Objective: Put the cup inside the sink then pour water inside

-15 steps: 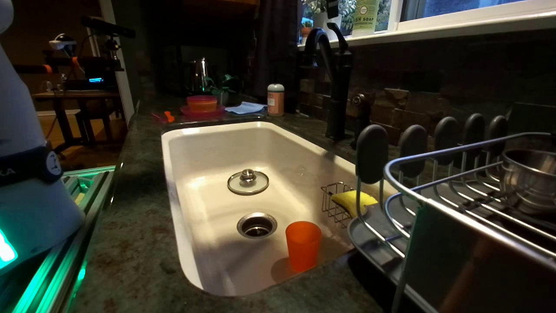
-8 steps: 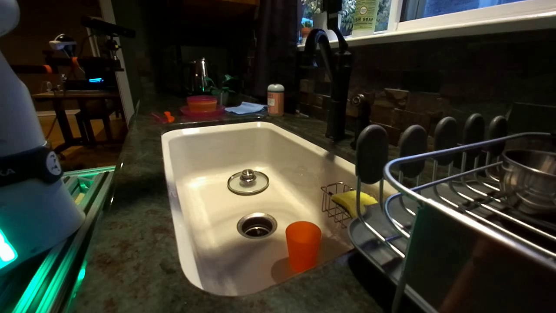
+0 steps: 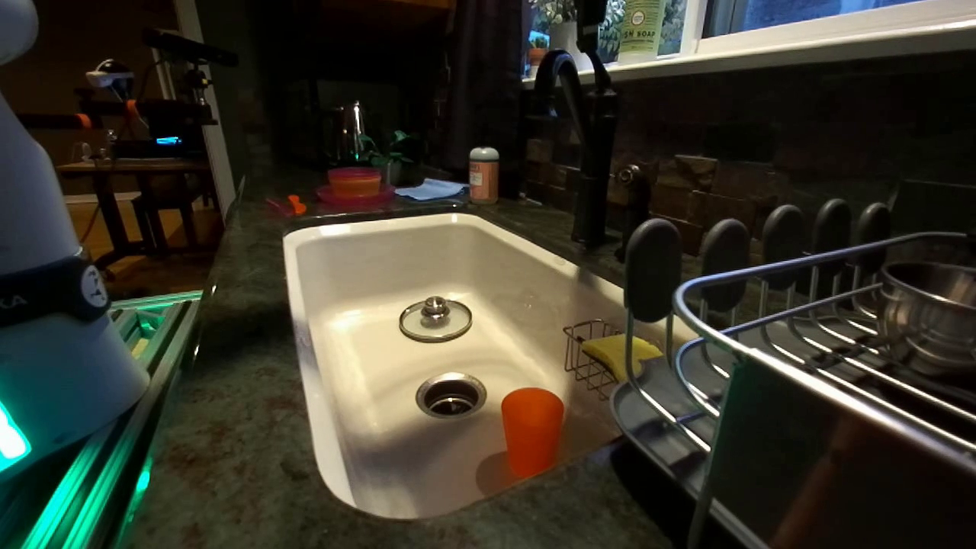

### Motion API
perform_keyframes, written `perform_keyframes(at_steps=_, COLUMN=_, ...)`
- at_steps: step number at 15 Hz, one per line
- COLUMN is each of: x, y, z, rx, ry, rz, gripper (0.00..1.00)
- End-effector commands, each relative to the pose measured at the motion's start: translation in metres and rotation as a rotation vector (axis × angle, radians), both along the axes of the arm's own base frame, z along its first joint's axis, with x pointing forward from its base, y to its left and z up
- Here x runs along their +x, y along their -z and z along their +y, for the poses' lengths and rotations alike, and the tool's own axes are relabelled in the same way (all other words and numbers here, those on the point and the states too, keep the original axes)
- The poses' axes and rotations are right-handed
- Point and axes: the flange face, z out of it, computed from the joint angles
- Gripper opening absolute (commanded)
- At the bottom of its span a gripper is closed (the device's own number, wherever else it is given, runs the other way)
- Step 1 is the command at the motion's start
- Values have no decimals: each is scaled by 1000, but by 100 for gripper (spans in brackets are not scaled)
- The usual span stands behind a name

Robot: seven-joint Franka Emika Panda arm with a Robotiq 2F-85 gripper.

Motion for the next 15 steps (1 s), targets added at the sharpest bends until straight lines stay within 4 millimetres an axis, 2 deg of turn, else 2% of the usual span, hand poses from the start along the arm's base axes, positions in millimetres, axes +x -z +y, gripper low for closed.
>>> perform_keyframes(at_steps=1, x=7, y=3, z=0, rx=37, ry=-9, rz=17, gripper=53)
perform_keyframes(at_steps=3, x=9, y=4, z=1, rx=42, ry=-9, rz=17, gripper=65)
perform_keyframes(at_steps=4, x=10, y=5, z=1, rx=44, ry=-8, rz=18, gripper=73)
perform_keyframes(at_steps=5, x=12, y=6, z=1, rx=47, ry=-8, rz=19, gripper=72)
perform_keyframes(at_steps=6, x=13, y=7, z=1, rx=49, ry=-6, rz=19, gripper=39)
perform_keyframes(at_steps=7, x=14, y=7, z=1, rx=51, ry=-6, rz=19, gripper=43)
perform_keyframes(at_steps=8, x=14, y=7, z=2, rx=49, ry=-5, rz=17, gripper=43)
perform_keyframes(at_steps=13, x=18, y=1, z=6, rx=63, ry=-11, rz=4, gripper=5)
perform_keyframes(at_steps=15, x=21, y=-5, z=9, rx=72, ry=-15, rz=-14, gripper=6)
